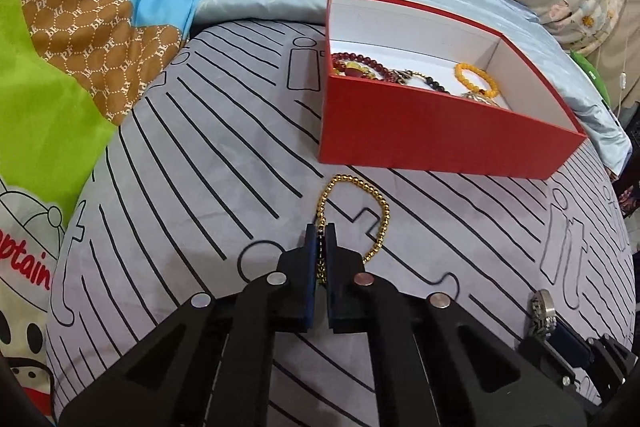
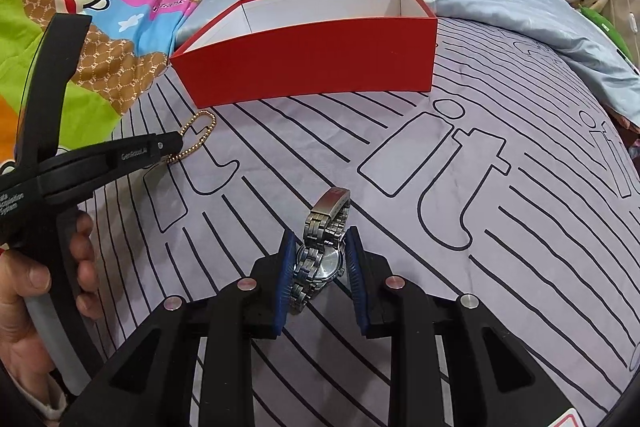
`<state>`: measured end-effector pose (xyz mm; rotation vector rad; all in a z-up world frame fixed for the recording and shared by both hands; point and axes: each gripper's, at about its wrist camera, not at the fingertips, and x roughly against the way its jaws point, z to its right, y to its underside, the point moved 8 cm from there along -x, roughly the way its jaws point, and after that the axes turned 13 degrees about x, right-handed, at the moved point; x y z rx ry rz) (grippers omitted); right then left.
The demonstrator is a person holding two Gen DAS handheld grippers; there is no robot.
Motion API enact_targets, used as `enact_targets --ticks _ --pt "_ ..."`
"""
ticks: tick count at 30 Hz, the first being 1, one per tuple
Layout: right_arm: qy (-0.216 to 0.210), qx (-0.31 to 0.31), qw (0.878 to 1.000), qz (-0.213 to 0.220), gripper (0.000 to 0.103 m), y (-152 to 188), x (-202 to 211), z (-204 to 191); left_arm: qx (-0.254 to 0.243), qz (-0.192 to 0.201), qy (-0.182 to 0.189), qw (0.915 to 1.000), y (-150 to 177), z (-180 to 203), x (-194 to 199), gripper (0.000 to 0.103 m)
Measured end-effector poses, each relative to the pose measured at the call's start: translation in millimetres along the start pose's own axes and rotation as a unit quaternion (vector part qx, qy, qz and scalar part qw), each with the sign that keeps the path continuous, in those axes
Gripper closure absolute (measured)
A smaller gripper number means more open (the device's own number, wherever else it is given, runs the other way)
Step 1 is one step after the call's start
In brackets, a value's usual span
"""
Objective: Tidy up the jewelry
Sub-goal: 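Grasp the silver watch with the right tool while the left tool grasps the gold bead chain, then carry the gold chain with the left tool while the right tool carries the watch into the box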
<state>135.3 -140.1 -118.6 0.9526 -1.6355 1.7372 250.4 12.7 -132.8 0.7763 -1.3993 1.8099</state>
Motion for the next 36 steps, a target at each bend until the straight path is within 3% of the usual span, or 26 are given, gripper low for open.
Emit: enact_targets --ticks 6,7,22,28,36 --pt "-0.002 -0.008 1.000 0.013 0.080 -4 14 7 0.004 0.005 0.026 0.9997 7 8 29 0.100" --pt "0.000 -0.009 1.000 0.018 0.093 -5 17 9 0.003 0.008 0.031 0.9995 8 10 35 0.100" --pt "0.007 -0.006 0.998 0.060 0.093 -30 61 27 -0.012 0.048 0.071 0.9962 -4 44 101 0.100" --pt "0.003 -0.006 0.996 0.084 0.093 -58 75 37 -0.025 0.058 0.079 0.9949 -22 60 109 0.100" --pt "0.004 0.005 0.992 0.122 0.093 -124 86 52 -0.045 0.078 0.076 0.9930 -60 88 105 0.099"
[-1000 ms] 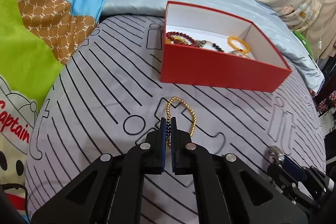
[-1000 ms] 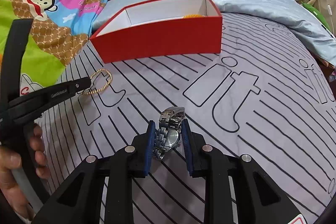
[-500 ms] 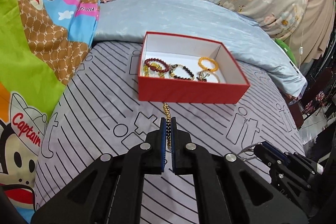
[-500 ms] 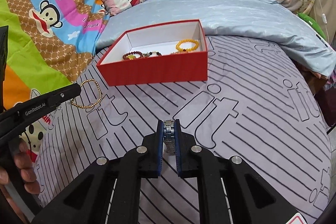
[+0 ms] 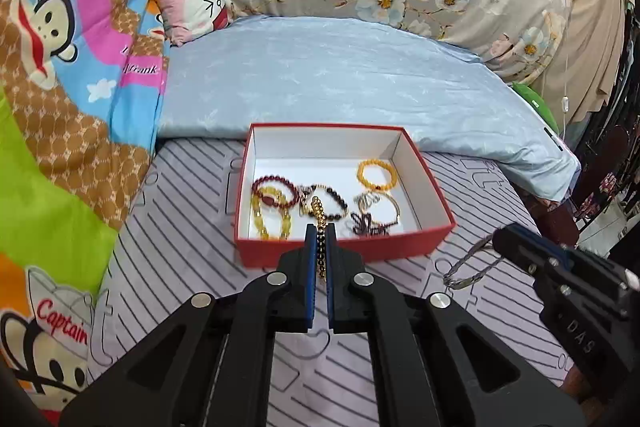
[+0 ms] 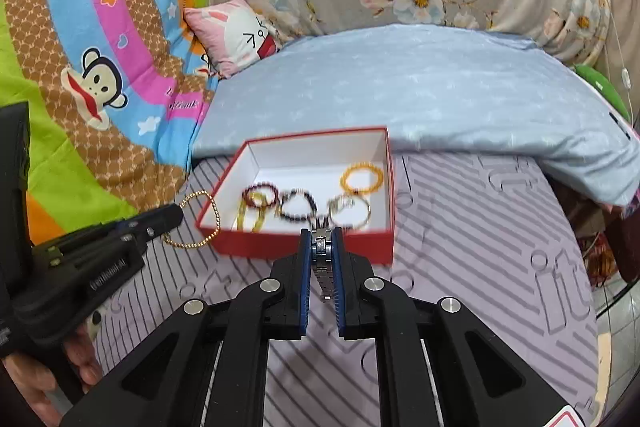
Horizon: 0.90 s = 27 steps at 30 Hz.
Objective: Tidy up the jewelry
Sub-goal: 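Carry the gold chain with the left tool while the right tool carries the watch into the box, then open the left tool inside the red box while the right tool releases the watch there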
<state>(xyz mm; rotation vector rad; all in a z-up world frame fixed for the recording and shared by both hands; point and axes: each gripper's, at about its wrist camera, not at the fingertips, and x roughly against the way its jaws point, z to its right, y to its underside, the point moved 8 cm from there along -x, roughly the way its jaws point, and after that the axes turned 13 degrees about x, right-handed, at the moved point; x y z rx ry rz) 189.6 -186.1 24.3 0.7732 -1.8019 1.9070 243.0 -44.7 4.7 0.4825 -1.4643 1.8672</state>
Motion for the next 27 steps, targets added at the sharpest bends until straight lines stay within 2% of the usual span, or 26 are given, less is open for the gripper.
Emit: enact_targets --ticks 4,11,19,27 --pt "-0.004 -0.001 1.000 0.003 0.093 -30 -19 7 -0.001 0.004 -0.001 1.0000 -21 7 -18 0.099" --pt "-0.007 0.003 1.000 -0.007 0.093 -54 -61 15 0.004 -0.004 -0.017 0.9998 -47 5 -66 0.100" --pt "-0.006 0.003 1.000 -0.030 0.093 -56 -110 25 0.008 -0.023 -0.036 0.9990 -49 -5 -116 0.100" --pt "0.000 0.004 0.999 -0.047 0.093 -50 -140 29 0.003 -0.037 -0.049 0.9981 -43 -8 -145 0.099"
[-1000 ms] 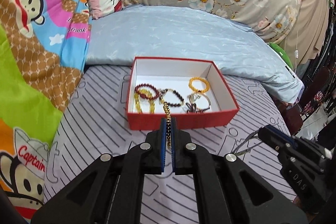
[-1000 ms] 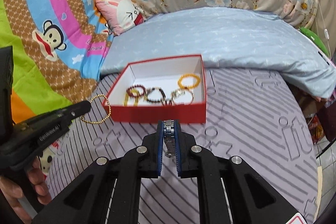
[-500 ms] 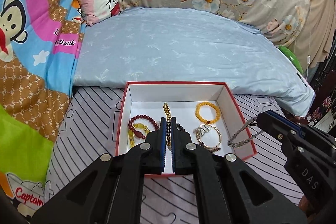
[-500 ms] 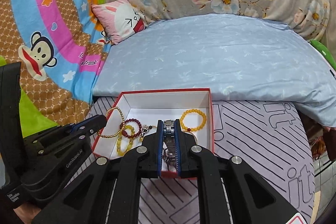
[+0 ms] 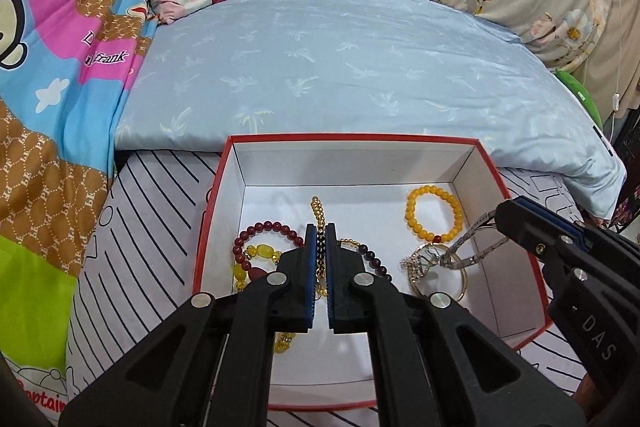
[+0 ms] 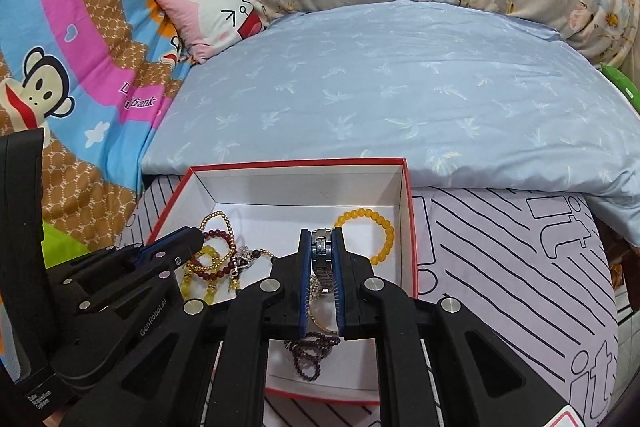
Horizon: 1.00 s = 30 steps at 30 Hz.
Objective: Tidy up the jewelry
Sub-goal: 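Open the left tool inside the red box while the right tool releases the watch there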
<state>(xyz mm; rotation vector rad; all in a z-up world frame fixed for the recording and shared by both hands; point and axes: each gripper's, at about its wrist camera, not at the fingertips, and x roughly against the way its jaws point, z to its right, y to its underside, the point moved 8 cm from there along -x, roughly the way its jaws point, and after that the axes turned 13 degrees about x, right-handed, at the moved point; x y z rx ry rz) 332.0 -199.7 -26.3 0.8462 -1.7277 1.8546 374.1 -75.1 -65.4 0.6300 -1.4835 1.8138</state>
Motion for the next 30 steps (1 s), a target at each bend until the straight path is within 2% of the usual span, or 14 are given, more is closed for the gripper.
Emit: enact_targets --ticks 9,11,13,14,15,22,30 --pt "0.013 0.008 1.000 0.000 0.092 1 -8 -3 -0.001 0.000 -0.006 1.0000 2 0 -8 0.098" --pt "0.020 0.012 1.000 0.004 0.089 0 -5 -3 0.002 0.004 -0.012 0.9999 2 -3 -6 0.096" --pt "0.025 0.012 1.000 0.005 0.080 0 -3 -2 0.004 0.005 -0.022 0.9997 3 -7 -5 0.081" --pt "0.027 0.011 1.000 0.006 0.078 1 -1 -2 0.006 0.007 -0.025 0.9996 3 -8 -4 0.067" --pt "0.028 0.010 1.000 0.006 0.075 2 1 -2 0.005 0.012 -0.028 0.9995 4 -8 -2 0.064" --pt "0.043 0.015 0.999 0.008 0.059 12 15 -9 0.005 0.014 -0.030 0.9994 15 -7 10 0.064" --pt "0.050 0.012 0.999 0.010 0.051 27 34 -14 0.007 0.018 -0.031 0.9993 26 -11 32 0.064"
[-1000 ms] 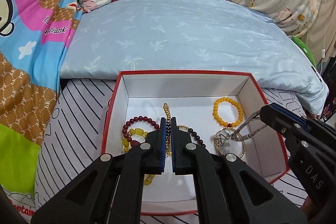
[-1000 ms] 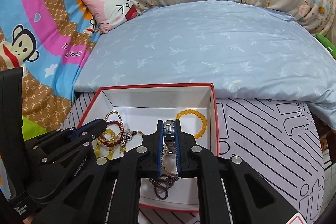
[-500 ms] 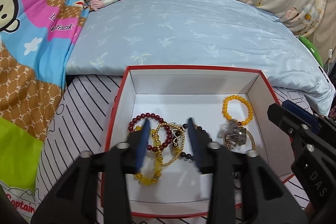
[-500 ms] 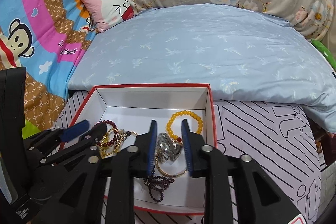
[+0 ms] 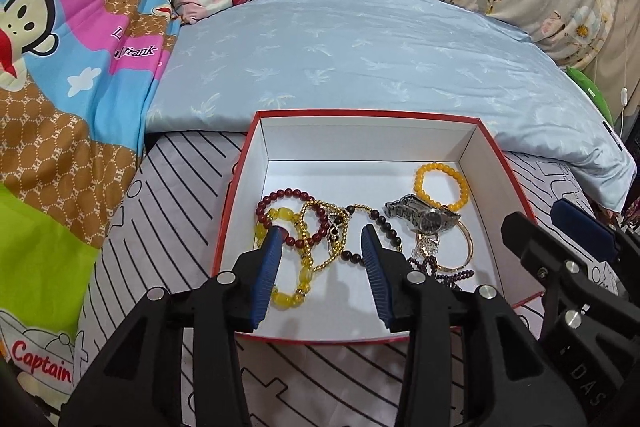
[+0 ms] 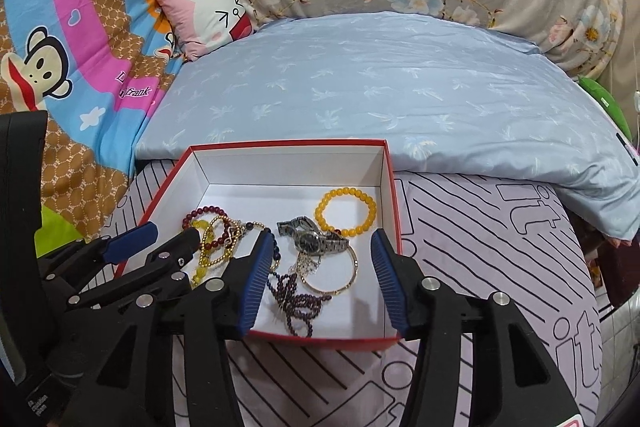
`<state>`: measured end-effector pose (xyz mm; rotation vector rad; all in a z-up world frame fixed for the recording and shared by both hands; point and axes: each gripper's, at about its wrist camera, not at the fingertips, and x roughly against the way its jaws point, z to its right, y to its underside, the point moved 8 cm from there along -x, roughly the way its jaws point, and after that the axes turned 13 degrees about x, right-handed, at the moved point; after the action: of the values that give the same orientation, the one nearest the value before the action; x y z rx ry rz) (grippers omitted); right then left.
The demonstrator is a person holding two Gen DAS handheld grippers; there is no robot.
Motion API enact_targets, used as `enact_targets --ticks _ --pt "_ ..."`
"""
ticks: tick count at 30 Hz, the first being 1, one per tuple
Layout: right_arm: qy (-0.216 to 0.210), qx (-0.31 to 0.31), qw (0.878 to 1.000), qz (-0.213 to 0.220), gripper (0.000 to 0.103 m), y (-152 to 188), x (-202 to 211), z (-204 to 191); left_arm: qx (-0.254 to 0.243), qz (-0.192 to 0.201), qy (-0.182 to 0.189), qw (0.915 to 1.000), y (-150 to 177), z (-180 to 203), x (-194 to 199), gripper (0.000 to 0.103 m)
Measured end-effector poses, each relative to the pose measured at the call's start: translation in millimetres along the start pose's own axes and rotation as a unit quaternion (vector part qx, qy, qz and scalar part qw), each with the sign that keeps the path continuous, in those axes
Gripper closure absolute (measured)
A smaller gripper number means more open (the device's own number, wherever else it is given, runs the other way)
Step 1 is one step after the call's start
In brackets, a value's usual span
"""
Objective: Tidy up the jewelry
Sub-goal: 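Open the left tool inside the red box while the right tool releases the watch there, then withdraw both open tools from the box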
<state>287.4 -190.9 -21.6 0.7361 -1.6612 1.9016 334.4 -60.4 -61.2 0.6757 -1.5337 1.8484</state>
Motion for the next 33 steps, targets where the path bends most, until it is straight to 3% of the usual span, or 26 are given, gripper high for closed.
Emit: enact_targets --ticks 25,28,33 --pt "0.029 -0.006 1.000 0.009 0.041 35 59 -5 -0.001 0.028 -0.016 0.9995 19 -7 58 0.051" --pt "0.033 -0.007 0.999 0.008 0.041 40 63 -5 0.002 0.034 -0.025 0.9991 24 -9 62 0.041" --pt "0.039 -0.009 0.999 0.007 0.040 49 69 -5 0.001 0.037 -0.034 0.9987 32 -12 68 0.036"
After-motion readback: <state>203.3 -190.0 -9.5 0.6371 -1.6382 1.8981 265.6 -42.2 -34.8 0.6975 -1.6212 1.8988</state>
